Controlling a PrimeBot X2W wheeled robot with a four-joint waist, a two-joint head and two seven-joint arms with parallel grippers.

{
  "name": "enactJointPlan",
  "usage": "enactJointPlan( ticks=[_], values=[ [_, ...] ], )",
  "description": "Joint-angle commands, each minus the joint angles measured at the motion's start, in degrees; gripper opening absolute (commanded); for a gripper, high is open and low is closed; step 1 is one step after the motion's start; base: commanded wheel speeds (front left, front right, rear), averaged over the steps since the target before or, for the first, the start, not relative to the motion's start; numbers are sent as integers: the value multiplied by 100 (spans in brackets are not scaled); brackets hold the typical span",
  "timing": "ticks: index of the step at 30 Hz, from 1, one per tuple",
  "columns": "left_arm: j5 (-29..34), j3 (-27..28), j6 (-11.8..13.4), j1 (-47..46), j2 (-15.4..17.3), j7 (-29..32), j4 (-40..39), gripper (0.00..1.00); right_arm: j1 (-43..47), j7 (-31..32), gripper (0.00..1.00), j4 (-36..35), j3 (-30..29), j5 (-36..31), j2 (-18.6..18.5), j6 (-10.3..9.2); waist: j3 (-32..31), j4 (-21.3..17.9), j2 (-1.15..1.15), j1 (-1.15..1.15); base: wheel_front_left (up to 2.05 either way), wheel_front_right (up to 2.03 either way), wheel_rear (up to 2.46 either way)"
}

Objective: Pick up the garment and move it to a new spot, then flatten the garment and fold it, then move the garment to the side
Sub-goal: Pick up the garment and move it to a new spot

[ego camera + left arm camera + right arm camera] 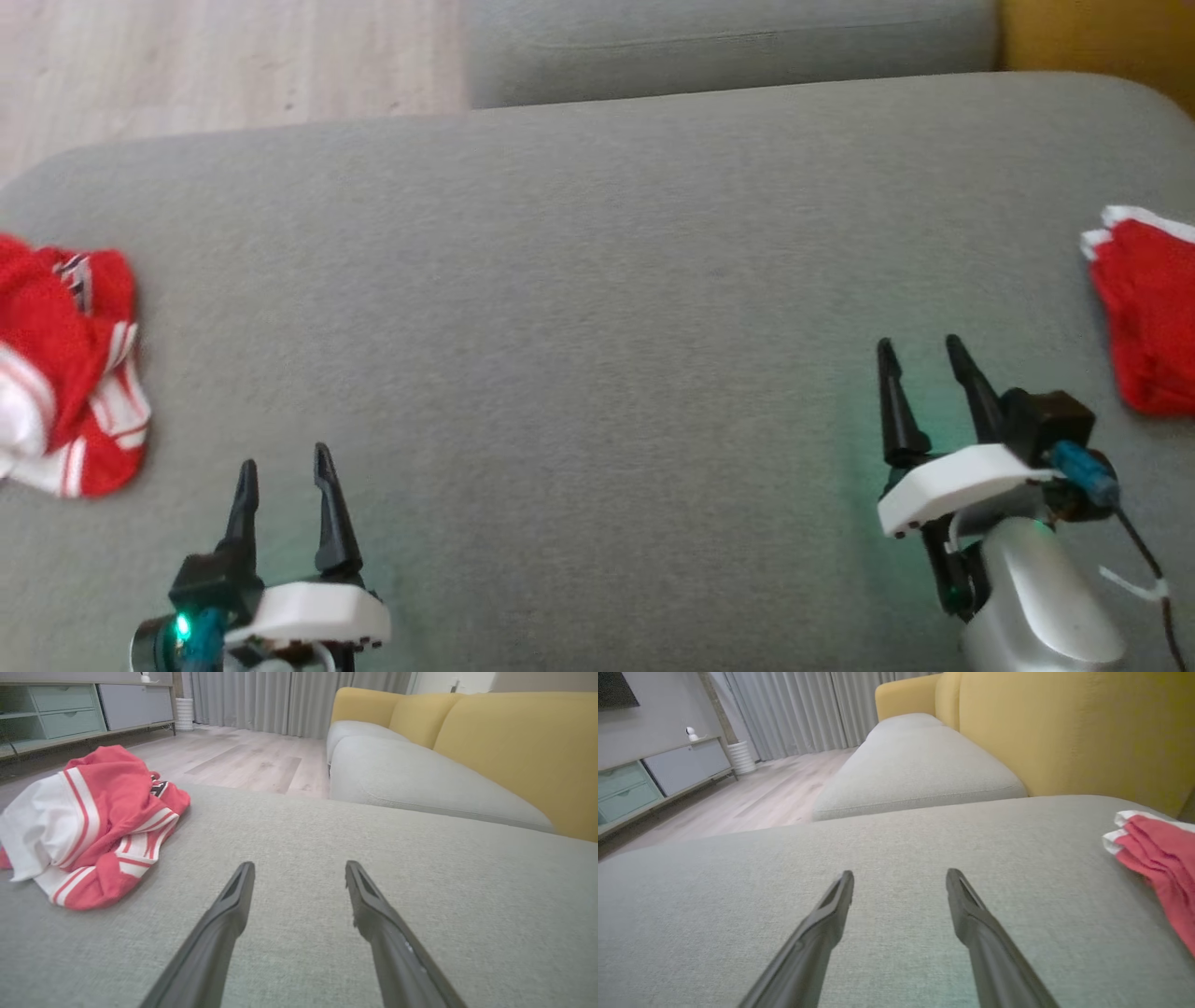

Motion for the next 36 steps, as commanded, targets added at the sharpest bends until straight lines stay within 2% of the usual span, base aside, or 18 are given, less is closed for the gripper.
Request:
enactJointPlan(
  ticks=[1, 6, 7, 8, 15, 19, 23, 27, 32, 36],
  values=[
    [-42, 195, 43, -289, 48, -29, -158, 100, -84, -63, 100, -192, 207, 10, 16, 19, 98, 361, 0, 0, 0, 0, 0],
    [-69, 378, 91, -232, 48, -29, -169, 100, -41, -63, 100, -178, 560, 87, 16, 19, 192, 1058, 0, 0, 0, 0, 0],
    [-113, 568, 142, -142, 48, -29, -206, 100, -41, -63, 100, -212, 742, 90, 16, 19, 221, 1319, 0, 0, 0, 0, 0],
    [-113, 568, 142, -142, 48, -29, -206, 100, -41, -63, 100, -212, 742, 90, 16, 19, 221, 1319, 0, 0, 0, 0, 0],
    [-183, 1108, 98, 122, 48, -29, -180, 100, -72, -63, 100, -288, 1175, 87, 16, 19, 365, 2059, 0, 0, 0, 0, 0],
    [-309, 1268, 83, 180, 48, -29, -161, 100, -76, -63, 100, -280, 1273, 84, 16, 19, 413, 2282, 0, 0, 0, 0, 0],
    [-304, 1400, 11, 111, 48, -29, -156, 100, -115, -63, 100, -273, 1314, 37, 16, 19, 517, 2289, 0, 0, 0, 0, 0],
    [-185, 1709, -168, -232, 48, -29, -199, 100, -255, -63, 100, -319, 1319, -40, 16, 19, 796, 2138, 0, 0, 0, 0, 0],
    [60, 2170, -611, -1021, 175, -29, -145, 100, -490, -63, 100, -513, 1286, -188, 16, 19, 1278, 1869, 0, 0, 0, 0, 0],
    [174, 2261, -883, -1774, 458, -29, 251, 100, -669, -63, 100, -688, 1257, -315, 16, 19, 1668, 1677, 0, 0, 0, 0, 0]
  ],
)
